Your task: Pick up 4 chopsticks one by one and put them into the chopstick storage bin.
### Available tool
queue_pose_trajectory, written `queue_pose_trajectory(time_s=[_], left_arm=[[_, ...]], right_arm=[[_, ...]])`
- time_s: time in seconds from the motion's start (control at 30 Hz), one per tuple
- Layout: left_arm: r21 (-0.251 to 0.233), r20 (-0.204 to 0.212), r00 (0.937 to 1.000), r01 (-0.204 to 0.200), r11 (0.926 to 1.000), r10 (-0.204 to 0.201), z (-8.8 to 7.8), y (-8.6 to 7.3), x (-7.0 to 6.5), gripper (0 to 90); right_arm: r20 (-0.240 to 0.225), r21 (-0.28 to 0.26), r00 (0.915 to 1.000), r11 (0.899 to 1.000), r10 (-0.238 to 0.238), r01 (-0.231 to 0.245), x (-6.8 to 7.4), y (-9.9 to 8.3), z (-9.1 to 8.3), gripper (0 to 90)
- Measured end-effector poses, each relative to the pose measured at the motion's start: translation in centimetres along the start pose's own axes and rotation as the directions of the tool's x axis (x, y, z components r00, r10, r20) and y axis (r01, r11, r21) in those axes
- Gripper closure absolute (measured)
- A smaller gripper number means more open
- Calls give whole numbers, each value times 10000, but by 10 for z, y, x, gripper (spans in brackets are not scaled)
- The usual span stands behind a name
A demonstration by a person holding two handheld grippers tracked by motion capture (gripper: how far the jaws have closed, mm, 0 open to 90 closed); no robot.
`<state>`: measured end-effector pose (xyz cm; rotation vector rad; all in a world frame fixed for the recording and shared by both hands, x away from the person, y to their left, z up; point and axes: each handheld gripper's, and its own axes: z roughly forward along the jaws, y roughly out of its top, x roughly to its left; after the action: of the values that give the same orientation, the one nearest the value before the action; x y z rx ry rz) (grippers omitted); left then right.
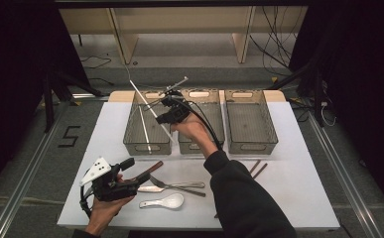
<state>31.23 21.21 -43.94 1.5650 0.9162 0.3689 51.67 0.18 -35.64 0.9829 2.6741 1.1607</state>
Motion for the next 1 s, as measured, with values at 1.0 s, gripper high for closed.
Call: queue_pose_trajectory(time_s=[1.0], left_arm=[[-18,41,10000,-12,10000,12,-1,1,0,182]], right_arm=[[404,-467,9955,9954,853,-834,0,19,26,848]])
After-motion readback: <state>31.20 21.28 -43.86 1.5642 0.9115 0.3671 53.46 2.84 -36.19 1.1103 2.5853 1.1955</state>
